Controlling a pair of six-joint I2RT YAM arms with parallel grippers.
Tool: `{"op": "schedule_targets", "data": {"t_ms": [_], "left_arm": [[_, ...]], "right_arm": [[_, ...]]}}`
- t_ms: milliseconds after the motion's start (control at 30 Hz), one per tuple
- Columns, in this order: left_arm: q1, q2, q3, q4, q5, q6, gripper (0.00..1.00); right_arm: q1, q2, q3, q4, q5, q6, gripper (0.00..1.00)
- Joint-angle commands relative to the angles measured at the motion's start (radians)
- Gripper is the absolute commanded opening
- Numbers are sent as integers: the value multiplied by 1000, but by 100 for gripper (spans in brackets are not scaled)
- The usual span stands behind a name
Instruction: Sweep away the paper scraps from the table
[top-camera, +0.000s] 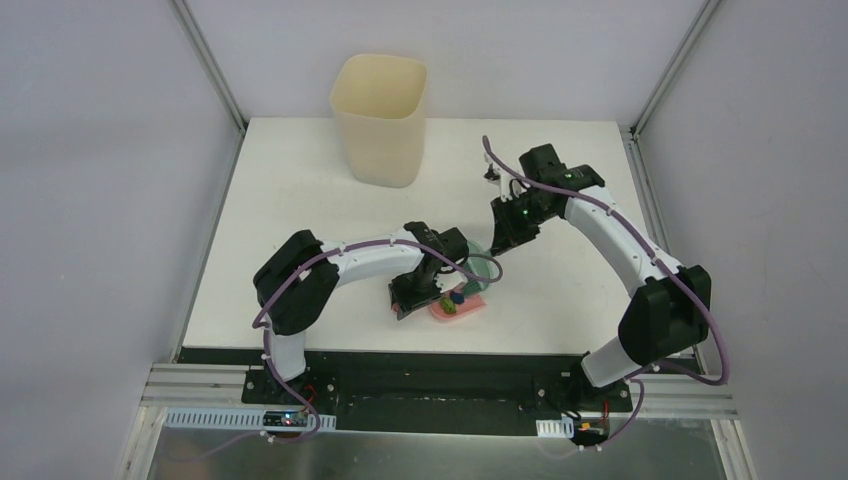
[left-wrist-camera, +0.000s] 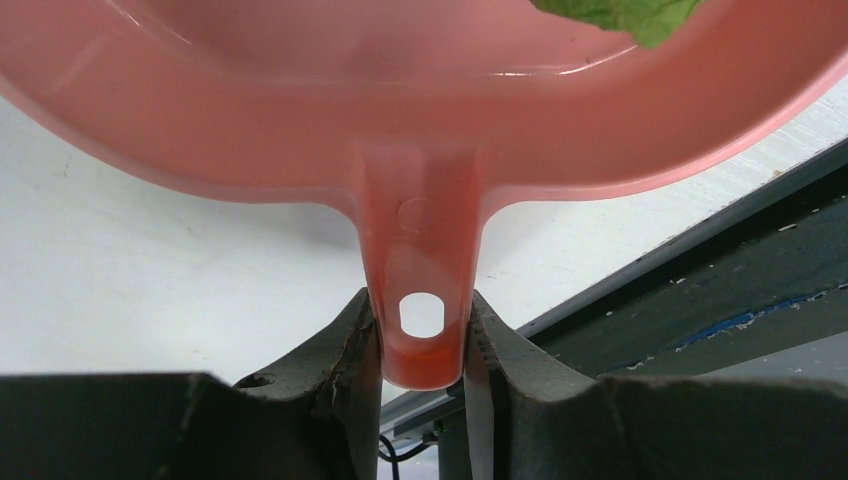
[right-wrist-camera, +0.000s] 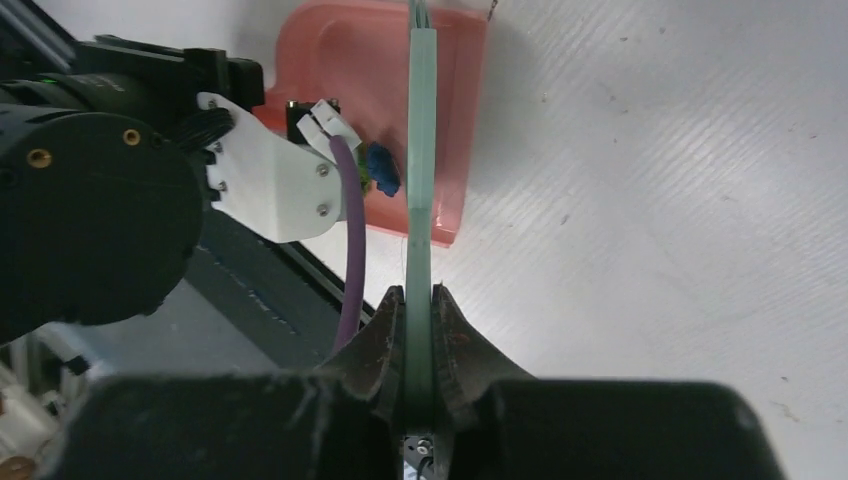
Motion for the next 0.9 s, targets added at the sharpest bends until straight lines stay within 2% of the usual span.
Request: {"op": "schedule_targets", "data": {"t_ms": [0,200,233,500,867], "left_arm": [[-7,9,15,49,15,19,0],[-7,-19,-11,83,30,26,0],[-8,-25,-20,90,33,28,0],[-8,-56,-34,101,45,21,0],[-5,-189,-37,80,-99,3,0]], "right_arm": [[-69,-20,66,-23,-174,49,0],[-117,-98,108,-43,21,57,0],[-120,-116,107,-35,45,17,0],[-165,-213,65,7,142,14,0],[-447,-393,-144,49,-220,70,0]]}}
